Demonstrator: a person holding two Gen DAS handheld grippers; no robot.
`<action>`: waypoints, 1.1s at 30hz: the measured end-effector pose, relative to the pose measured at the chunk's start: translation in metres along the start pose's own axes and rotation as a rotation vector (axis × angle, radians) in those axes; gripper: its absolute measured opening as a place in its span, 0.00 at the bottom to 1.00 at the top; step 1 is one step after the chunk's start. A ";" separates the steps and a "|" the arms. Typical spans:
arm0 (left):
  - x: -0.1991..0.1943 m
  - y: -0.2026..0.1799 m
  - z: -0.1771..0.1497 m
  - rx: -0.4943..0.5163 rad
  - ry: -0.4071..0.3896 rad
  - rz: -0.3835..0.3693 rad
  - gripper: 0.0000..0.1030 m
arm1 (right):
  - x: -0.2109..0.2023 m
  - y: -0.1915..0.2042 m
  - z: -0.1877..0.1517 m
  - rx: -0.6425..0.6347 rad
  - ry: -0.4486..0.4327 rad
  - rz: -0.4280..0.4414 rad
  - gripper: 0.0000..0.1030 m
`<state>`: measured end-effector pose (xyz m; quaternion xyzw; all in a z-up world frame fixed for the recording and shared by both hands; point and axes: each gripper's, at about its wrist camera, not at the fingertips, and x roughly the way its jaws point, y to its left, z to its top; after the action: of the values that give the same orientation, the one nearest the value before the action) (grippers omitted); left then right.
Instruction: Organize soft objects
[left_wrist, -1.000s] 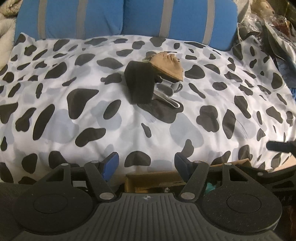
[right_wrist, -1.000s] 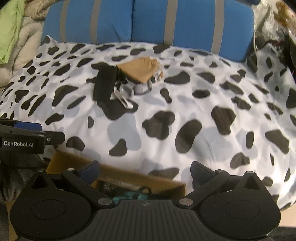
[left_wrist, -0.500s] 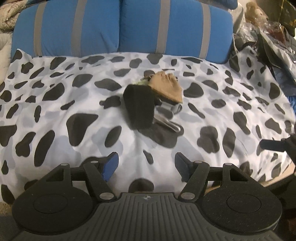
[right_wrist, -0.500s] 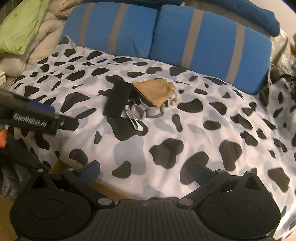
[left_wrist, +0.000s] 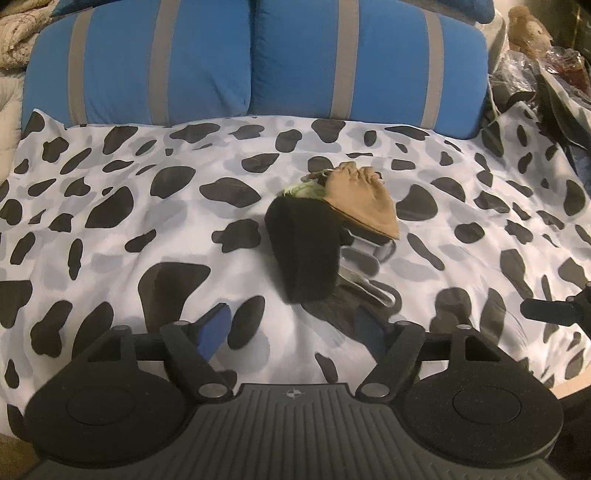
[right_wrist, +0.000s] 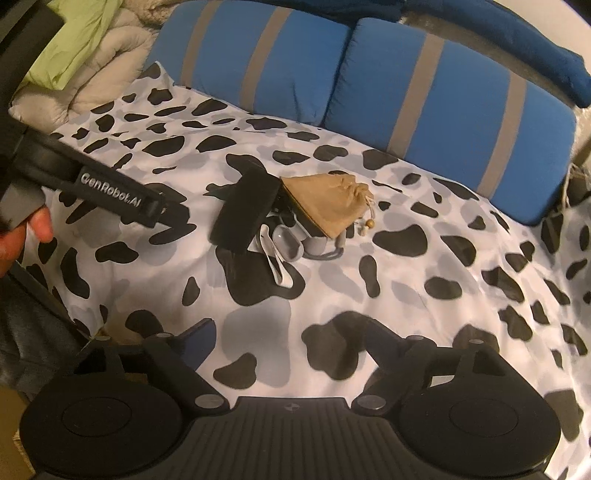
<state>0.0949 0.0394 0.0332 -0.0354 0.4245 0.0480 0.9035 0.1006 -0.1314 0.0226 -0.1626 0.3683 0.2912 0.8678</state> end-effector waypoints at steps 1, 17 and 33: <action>0.002 0.001 0.002 -0.002 0.001 -0.001 0.75 | 0.003 0.000 0.001 -0.012 -0.002 0.002 0.81; 0.037 0.016 0.035 -0.020 0.024 0.015 0.75 | 0.073 0.006 0.025 -0.125 0.022 0.036 0.56; 0.056 0.023 0.055 -0.027 0.039 0.021 0.75 | 0.137 0.024 0.046 -0.238 0.063 0.037 0.29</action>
<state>0.1692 0.0713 0.0244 -0.0438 0.4416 0.0626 0.8939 0.1874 -0.0371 -0.0487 -0.2666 0.3611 0.3436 0.8249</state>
